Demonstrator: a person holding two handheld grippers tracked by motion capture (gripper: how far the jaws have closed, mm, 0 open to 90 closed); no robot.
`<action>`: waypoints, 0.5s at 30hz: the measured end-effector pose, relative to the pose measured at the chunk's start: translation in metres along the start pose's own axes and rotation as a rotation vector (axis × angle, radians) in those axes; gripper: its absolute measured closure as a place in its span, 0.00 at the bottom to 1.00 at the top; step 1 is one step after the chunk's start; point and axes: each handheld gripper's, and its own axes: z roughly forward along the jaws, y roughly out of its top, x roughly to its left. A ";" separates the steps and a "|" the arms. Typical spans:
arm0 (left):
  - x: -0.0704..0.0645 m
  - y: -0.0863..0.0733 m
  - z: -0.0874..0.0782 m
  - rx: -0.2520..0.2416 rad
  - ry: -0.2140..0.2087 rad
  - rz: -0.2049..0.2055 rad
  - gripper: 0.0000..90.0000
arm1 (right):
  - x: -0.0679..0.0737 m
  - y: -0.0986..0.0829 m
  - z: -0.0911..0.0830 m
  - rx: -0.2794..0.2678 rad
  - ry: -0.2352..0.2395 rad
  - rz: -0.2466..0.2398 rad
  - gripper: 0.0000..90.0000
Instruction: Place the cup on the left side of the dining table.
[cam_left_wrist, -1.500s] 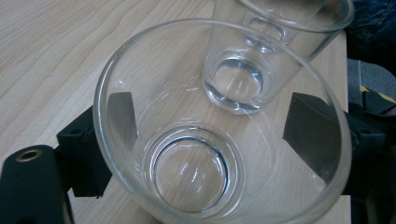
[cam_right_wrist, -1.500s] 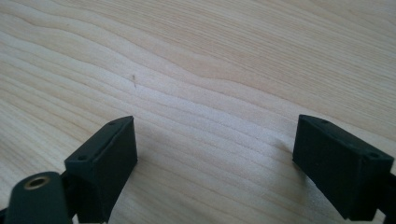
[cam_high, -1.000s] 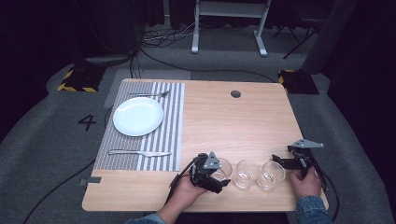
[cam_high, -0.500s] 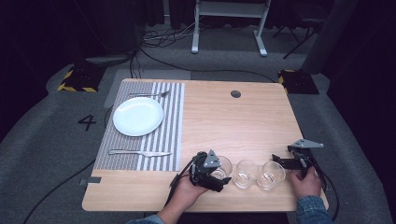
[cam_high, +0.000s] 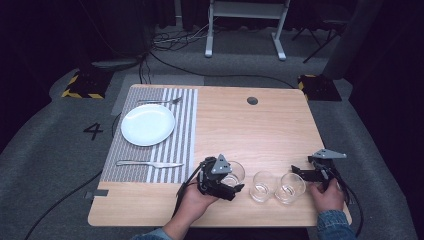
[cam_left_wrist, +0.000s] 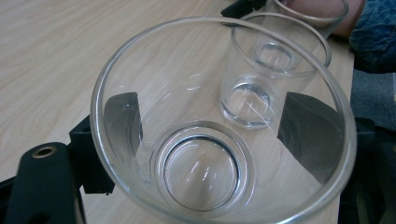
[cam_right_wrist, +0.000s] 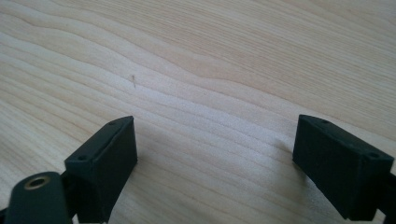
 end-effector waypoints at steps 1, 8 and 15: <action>0.004 0.001 -0.004 -0.011 0.004 -0.010 0.21 | -0.001 0.000 0.000 0.000 -0.001 0.003 0.15; 0.019 0.002 -0.016 -0.032 0.029 -0.047 0.21 | -0.001 0.000 0.000 0.000 -0.003 0.003 0.15; 0.028 0.007 -0.033 -0.074 0.066 -0.061 0.21 | -0.001 0.000 0.000 0.000 -0.003 0.003 0.15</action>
